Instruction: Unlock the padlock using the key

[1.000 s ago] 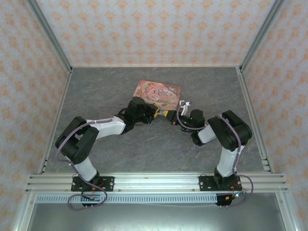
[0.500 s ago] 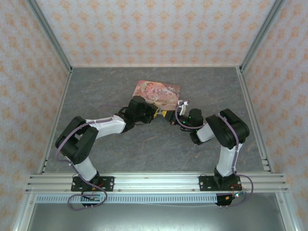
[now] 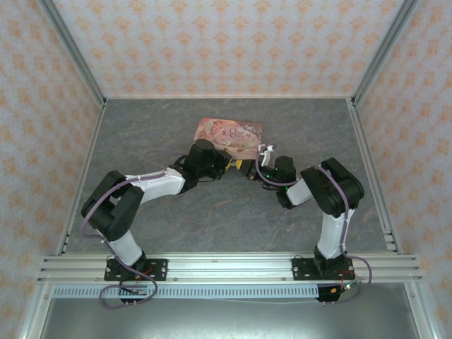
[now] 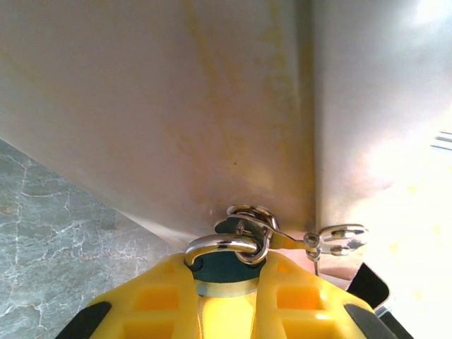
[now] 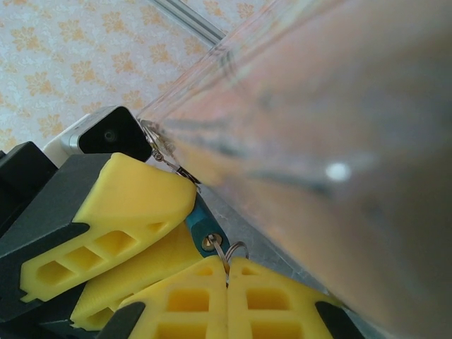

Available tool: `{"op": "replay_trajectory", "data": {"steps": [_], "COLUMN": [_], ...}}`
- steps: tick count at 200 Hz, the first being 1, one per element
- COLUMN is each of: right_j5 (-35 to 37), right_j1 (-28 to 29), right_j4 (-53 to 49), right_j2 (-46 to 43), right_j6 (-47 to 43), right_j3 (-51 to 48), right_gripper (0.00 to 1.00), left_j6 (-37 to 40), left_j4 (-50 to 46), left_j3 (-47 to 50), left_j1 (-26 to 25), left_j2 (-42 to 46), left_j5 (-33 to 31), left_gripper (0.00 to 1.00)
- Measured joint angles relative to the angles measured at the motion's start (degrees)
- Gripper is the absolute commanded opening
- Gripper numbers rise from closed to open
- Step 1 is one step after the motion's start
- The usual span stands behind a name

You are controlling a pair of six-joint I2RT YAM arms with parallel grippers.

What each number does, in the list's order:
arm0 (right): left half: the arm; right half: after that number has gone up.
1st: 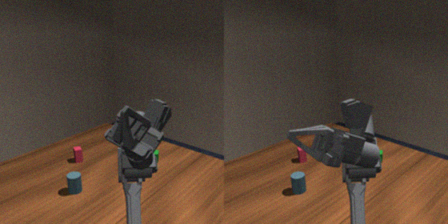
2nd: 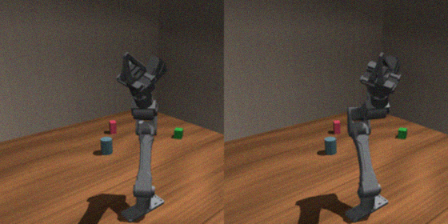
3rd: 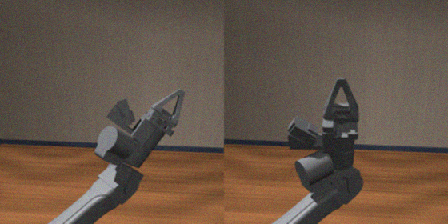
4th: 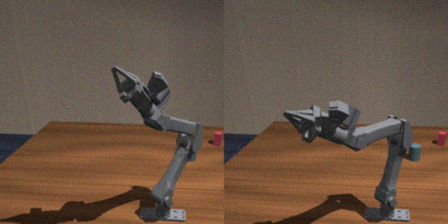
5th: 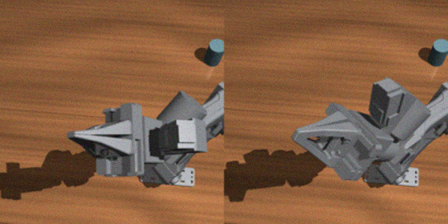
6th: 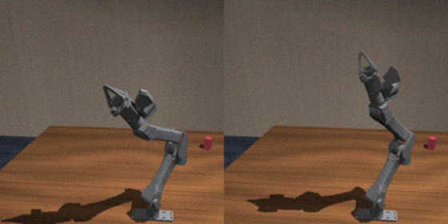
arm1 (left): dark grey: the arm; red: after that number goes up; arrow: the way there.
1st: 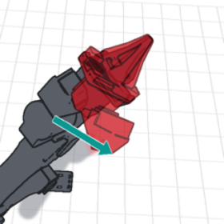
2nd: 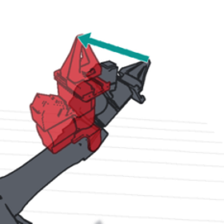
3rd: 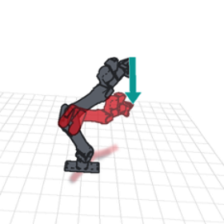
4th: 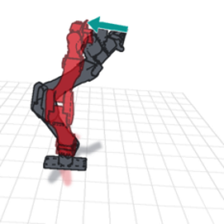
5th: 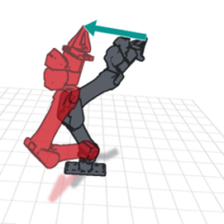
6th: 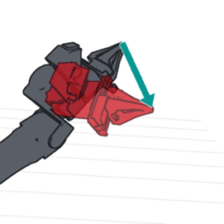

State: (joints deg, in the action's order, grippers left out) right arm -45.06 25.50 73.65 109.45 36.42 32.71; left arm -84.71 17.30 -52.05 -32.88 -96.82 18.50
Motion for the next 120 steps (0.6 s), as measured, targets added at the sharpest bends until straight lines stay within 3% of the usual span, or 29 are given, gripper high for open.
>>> {"op": "replay_trajectory", "data": {"steps": [120], "right_j5": [0.61], "right_j1": [0.37], "right_j4": [-2.12], "right_j2": [-0.07], "right_j6": [1.77], "right_j3": [-0.59], "right_gripper": [0.0], "left_j6": [2.29], "left_j4": [-1.07], "left_j3": [0.0], "left_j1": [-0.37], "left_j2": [-0.79], "left_j5": [-0.79], "left_gripper": [0.01]}}
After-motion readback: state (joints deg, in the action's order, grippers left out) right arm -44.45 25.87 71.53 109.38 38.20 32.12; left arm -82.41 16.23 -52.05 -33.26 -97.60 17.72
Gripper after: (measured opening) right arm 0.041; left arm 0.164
